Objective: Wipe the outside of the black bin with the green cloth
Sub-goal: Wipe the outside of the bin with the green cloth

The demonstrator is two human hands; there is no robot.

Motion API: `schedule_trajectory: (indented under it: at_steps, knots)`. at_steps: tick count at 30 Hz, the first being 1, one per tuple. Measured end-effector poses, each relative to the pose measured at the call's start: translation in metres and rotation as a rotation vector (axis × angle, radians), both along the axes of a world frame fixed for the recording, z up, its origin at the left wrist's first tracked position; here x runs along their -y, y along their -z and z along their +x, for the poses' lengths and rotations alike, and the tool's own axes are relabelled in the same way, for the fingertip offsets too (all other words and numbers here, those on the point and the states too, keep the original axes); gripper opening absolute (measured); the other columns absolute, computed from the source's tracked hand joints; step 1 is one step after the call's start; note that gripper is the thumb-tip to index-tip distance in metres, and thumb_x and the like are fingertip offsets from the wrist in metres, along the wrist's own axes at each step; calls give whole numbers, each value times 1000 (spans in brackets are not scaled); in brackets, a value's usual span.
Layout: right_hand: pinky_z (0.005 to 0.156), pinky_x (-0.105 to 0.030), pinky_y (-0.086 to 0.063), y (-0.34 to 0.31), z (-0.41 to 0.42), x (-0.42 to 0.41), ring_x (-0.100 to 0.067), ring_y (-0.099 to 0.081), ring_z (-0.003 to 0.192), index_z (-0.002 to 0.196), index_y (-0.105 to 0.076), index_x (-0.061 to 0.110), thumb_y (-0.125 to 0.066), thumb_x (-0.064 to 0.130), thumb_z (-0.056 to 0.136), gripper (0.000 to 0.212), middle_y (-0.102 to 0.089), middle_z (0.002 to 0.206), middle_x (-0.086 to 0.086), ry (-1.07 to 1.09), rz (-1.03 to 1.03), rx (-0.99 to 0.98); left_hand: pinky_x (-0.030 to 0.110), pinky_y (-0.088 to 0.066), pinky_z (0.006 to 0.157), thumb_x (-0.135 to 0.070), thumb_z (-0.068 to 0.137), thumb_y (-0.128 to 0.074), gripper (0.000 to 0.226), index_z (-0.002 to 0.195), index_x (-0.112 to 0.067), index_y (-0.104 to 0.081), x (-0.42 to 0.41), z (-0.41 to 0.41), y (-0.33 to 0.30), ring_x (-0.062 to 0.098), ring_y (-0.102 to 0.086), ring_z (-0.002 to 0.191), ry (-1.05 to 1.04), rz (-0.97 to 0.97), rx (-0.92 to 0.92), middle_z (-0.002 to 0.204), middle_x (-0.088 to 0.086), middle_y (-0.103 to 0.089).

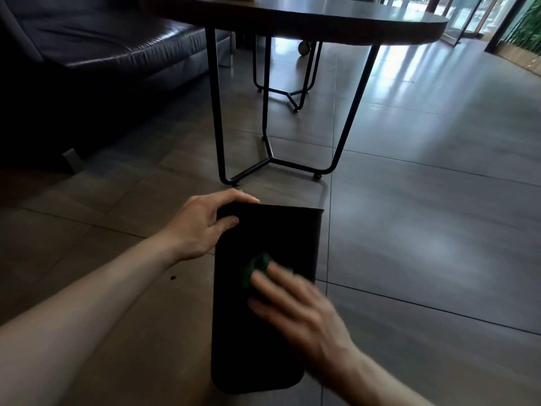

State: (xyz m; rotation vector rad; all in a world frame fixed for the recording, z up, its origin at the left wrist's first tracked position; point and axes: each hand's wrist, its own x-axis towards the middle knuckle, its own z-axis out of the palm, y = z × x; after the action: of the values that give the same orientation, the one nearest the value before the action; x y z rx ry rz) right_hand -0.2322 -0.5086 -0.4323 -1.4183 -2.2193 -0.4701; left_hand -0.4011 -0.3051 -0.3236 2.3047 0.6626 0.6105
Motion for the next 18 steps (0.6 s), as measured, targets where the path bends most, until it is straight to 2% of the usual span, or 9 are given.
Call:
schedule_trajectory:
  at_steps: [3,4,5,7,8,10,12,15,18]
  knots:
    - [121,-37,-33,40,-6,37,-36,-8,157,149,-42,19,-29,21,113,39,-24,167,-10,-94,-34,399,4,-35,101,4,90,-64,48,123,-32,-66,0,-1,1,-7,-56,121,22,-10,-4,122,-19,-67]
    - [124,-35,-27,43,-1,42,-38,-1,157,152,-36,16,-27,24,112,41,-21,168,-12,-96,-37,482,4,-35,102,3,90,-64,48,123,-32,-66,2,-1,2,-7,-56,122,37,-12,-5,122,-19,-67]
    - [123,-33,-30,41,5,45,-37,-4,157,149,-39,20,-32,28,110,40,-25,166,-8,-110,-64,482,4,-36,101,3,91,-64,48,123,-33,-66,2,0,3,-6,-56,121,43,-15,-3,122,-18,-67]
    - [110,-37,-47,23,15,41,-32,-26,154,134,-58,31,-43,28,109,29,-40,162,0,-124,-120,304,3,-38,98,2,91,-63,49,123,-35,-65,1,-1,3,-5,-58,120,25,-32,1,121,-18,-67]
    - [107,-42,-50,10,20,33,-31,-33,151,130,-63,30,-43,23,109,30,-43,161,-1,-94,-125,167,3,-38,97,1,92,-63,49,123,-37,-65,-1,-2,2,-5,-57,120,20,-38,3,121,-19,-67]
    - [106,-49,-50,-21,27,6,-32,-39,149,130,-68,23,-47,14,107,32,-47,158,-4,43,-65,-80,2,-36,99,-1,92,-64,49,123,-39,-65,-3,-1,1,-6,-56,122,30,-30,-6,123,-21,-67]
    - [107,-52,-48,-51,28,-28,-32,-37,149,132,-67,20,-59,9,99,36,-48,157,-6,204,19,-213,3,-36,101,-2,93,-64,48,124,-39,-64,0,2,0,-8,-54,123,53,-20,-18,124,-22,-66]
    - [109,-52,-46,-66,19,-52,-32,-35,151,136,-65,19,-60,10,97,40,-45,158,-7,265,54,-230,2,-37,99,-2,92,-65,44,124,-32,-65,2,4,-2,-8,-56,121,62,-10,-1,123,-21,-66]
    - [107,-51,-47,-28,1,-26,-33,-38,149,134,-66,21,-61,14,100,34,-46,158,-7,109,35,-97,0,-32,99,3,91,-64,46,123,-30,-67,-1,3,-1,-11,-54,122,50,-16,10,122,-20,-68]
